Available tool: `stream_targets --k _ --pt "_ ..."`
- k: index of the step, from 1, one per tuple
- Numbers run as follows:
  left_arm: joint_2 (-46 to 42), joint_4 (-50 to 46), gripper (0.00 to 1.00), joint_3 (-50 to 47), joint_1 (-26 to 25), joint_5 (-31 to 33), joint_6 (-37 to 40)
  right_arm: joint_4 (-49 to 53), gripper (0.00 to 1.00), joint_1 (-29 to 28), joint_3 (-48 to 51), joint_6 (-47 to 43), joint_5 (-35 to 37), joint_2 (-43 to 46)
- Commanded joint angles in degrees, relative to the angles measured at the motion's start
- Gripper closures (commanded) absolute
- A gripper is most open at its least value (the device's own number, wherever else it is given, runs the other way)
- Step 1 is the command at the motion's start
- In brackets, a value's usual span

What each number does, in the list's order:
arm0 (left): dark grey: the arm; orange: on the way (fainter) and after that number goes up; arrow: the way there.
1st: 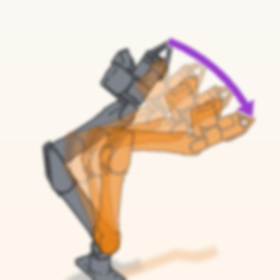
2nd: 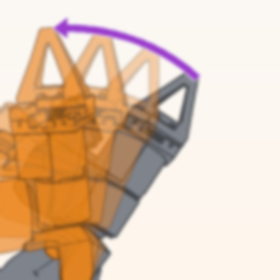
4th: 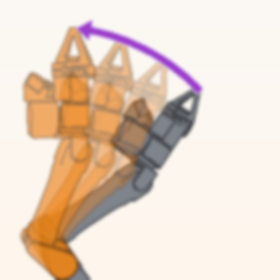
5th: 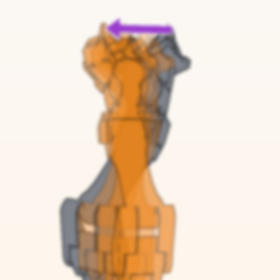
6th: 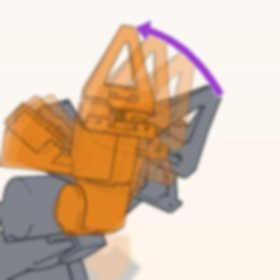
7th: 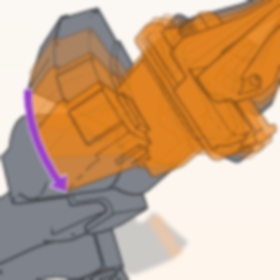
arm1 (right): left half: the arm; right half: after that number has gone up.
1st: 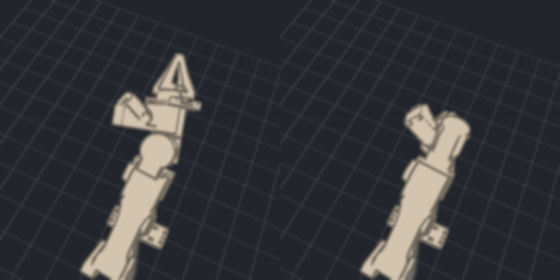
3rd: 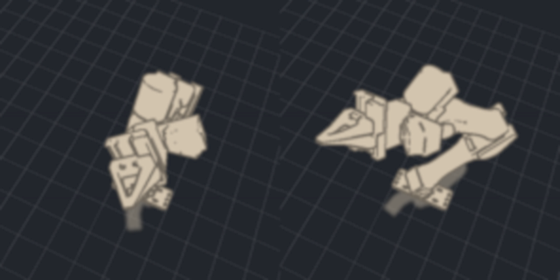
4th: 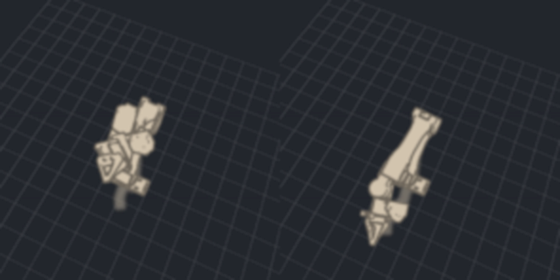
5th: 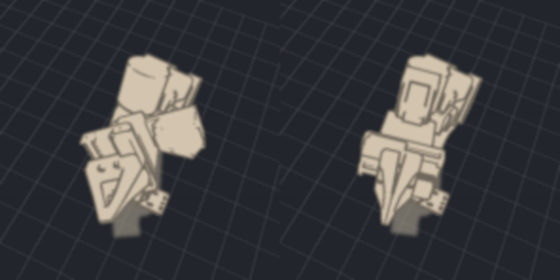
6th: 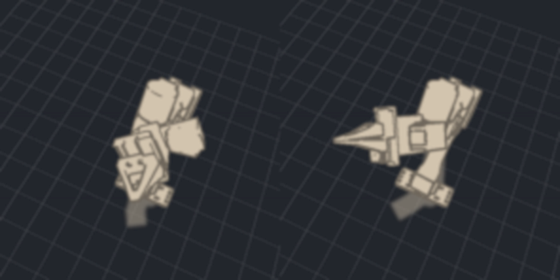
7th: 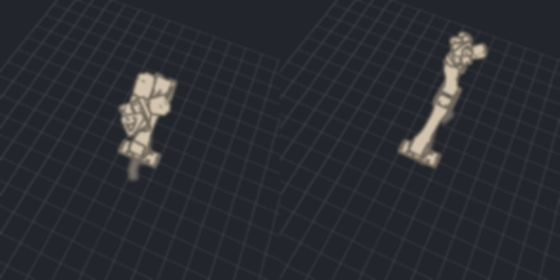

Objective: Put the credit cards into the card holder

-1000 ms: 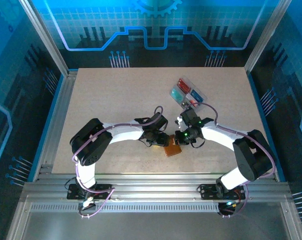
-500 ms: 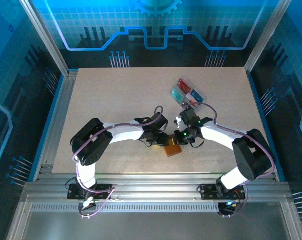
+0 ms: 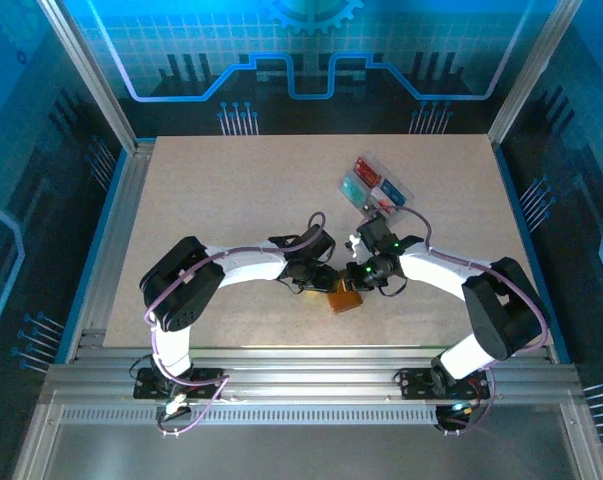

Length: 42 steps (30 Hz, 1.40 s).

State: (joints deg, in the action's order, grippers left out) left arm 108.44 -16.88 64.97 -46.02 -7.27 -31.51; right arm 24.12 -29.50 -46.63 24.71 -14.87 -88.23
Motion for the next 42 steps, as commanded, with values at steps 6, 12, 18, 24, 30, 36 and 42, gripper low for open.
stream_targets --k 6,12,18,24,30,36,42 --pt "4.14 1.86 0.56 -1.86 -1.01 -1.52 -0.66 0.34 1.0 -1.72 -0.39 -0.46 -0.84 -2.38" --pt "4.14 1.94 0.56 -1.87 -1.0 -1.61 -0.68 0.35 1.0 -2.13 0.11 0.22 0.73 -3.24" --pt "3.84 1.87 0.56 -1.87 -1.01 -1.61 -0.66 0.34 1.0 -2.84 0.48 1.5 3.31 -4.66" --pt "2.84 2.12 0.56 -1.85 -0.38 -2.79 -0.83 0.25 0.92 -3.89 -0.47 1.92 4.21 -3.64" --pt "-7.82 1.05 0.3 -4.24 4.63 -4.31 -0.46 0.58 0.5 -4.24 -6.1 2.28 5.35 2.56" --pt "-27.41 -4.97 0.01 -9.14 13.11 -2.96 1.39 1.71 0.13 -4.27 -12.85 1.4 6.27 7.19" --pt "-49.22 -10.3 0.01 -17.24 21.45 12.32 3.67 1.78 0.0 -2.35 -8.75 1.14 25.86 19.84"
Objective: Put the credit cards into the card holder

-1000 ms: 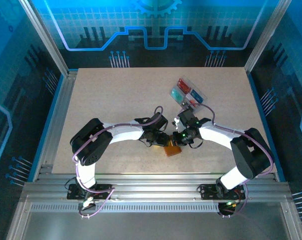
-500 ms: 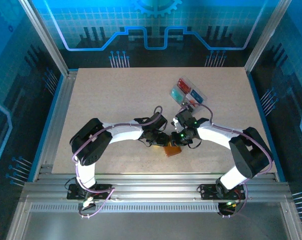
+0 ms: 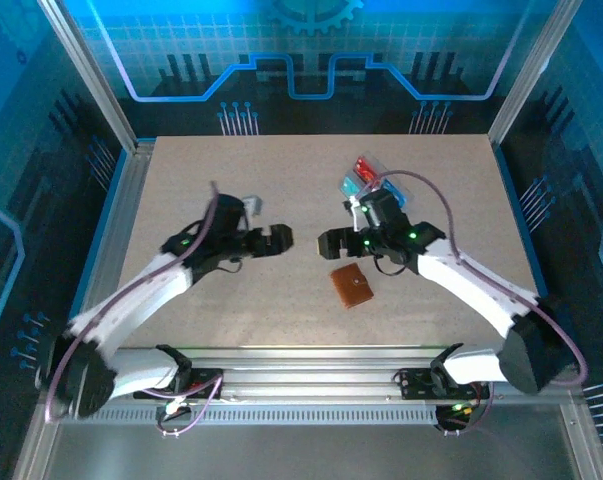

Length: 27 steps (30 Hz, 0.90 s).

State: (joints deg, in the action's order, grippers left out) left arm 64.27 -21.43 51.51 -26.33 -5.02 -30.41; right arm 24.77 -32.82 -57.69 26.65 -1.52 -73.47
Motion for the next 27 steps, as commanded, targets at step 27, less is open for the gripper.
stream_targets --k 27 --pt "21.09 80.56 0.01 -33.23 18.26 37.54 31.48 -55.11 0.0 23.02 42.09 -19.98 30.24 12.09"
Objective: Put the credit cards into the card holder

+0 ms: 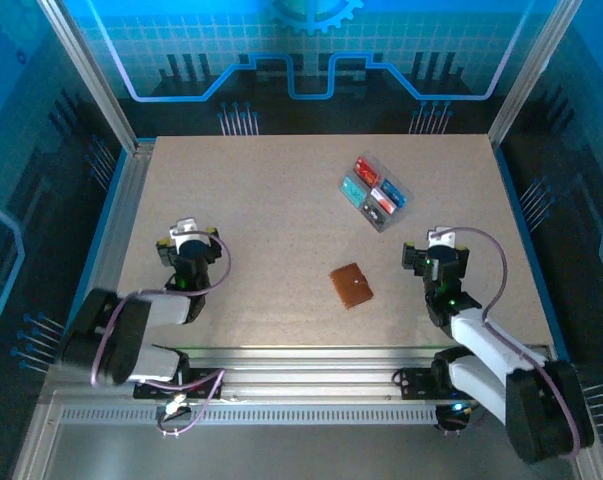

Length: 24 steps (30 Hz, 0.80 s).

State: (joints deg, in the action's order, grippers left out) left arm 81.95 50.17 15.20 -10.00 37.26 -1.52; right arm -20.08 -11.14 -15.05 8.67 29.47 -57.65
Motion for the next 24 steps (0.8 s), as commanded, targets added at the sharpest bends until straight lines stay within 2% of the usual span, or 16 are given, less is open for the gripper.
stream_targets --k 1,3,5,6,7,8,10,12,15,17,19,24 --pt "2.91 3.5 0.01 4.9 2.0 -8.76 2.62 -9.96 0.0 1.64 -1.57 -2.64 -1.94 -5.31" --pt "4.33 5.31 0.01 5.38 2.2 -10.57 3.98 -13.0 0.0 2.21 -2.39 -3.87 -3.65 -8.35" --pt "2.98 3.7 0.01 4.55 5.3 -16.68 0.72 -14.39 0.0 3.06 -3.65 -3.99 -4.71 -11.08" --pt "4.07 6.87 0.01 2.86 7.24 -19.61 -0.96 -15.28 0.0 3.46 -4.09 -3.94 -5.77 -12.14" --pt "7.34 15.66 0.01 0.84 9.31 -21.41 -1.98 -16.18 0.0 3.97 -4.64 -4.19 -7.56 -13.5" --pt "8.23 19.14 0.01 -0.89 10.0 -22.45 -2.1 -16.31 0.0 4.36 -5.51 -4.5 -8.85 -14.71" --pt "5.93 12.89 0.01 0.18 10.09 -22.62 -3.05 -15.95 0.0 4.45 -7.52 -5.46 -10.54 -17.01" --pt "6.75 13.95 0.01 0.53 10.0 -22.83 -2.37 -16.65 0.0 4.54 -8.47 -6.65 -11.88 -18.87" --pt "6.74 13.84 0.01 0.78 9.98 -22.74 -2.2 -26.93 0.0 4.83 -6.32 -6.22 -10.35 -24.47" --pt "6.53 13.13 0.01 0.86 9.91 -22.75 -2.28 -22.1 0.0 5.05 -8.89 -6.93 -13.76 -25.03" --pt "6.49 11.68 0.01 1.56 9.91 -23.14 -2.17 -27.13 0.0 5.37 -8.17 -7.71 -15.31 -28.99" --pt "6.59 4.17 0.01 5.67 9.31 -26.57 -0.15 -25.72 0.0 6.06 -8.27 -6.45 -15.24 -28.33"
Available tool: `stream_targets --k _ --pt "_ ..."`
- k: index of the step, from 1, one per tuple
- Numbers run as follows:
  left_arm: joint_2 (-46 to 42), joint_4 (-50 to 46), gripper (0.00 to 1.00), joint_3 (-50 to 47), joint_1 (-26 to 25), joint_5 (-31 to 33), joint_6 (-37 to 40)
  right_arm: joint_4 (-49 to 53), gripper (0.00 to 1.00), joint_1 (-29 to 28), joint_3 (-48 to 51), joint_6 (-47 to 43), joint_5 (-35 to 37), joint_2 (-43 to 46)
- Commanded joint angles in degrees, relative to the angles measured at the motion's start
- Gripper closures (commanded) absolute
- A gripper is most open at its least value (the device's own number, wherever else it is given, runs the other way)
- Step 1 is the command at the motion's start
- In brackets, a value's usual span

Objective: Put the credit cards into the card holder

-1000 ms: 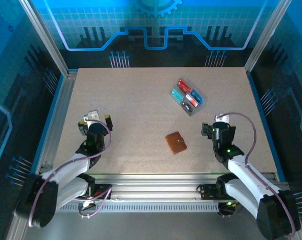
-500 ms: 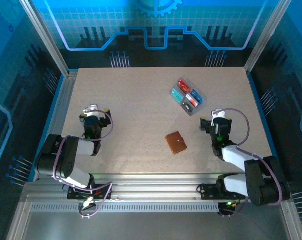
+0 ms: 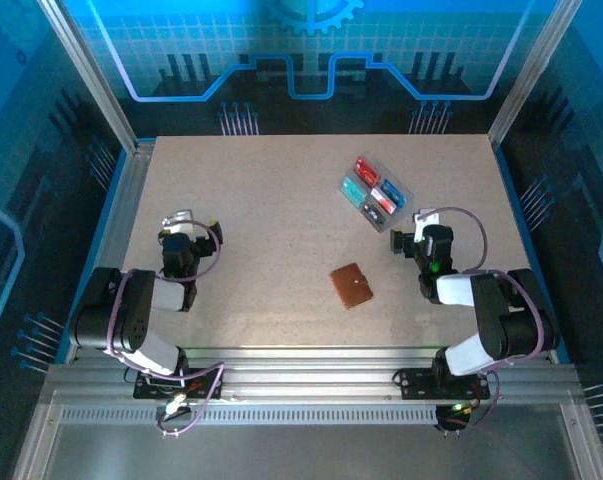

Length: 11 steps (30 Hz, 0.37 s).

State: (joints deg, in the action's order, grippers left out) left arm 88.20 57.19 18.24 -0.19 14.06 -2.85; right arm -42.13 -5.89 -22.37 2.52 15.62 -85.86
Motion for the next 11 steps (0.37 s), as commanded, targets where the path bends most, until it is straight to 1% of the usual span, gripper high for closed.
stream_targets --k 1,5,7,11 --pt "0.45 -3.37 0.01 3.08 -0.59 -4.21 1.82 -3.54 0.0 0.64 -1.04 -0.46 -1.18 -0.09" --pt "0.39 -4.23 0.01 3.5 -0.69 -5.04 2.0 -3.56 0.0 0.34 -1.1 -0.68 -0.69 -0.25" --pt "0.39 -5.42 0.01 4.15 -0.53 -6.69 2.37 -3.57 0.0 0.33 -1.1 -0.73 -0.67 -0.21" --pt "0.46 -4.93 0.01 3.91 -0.24 -7.93 2.62 -3.49 0.0 0.34 -1.1 -0.61 -0.75 -0.26"
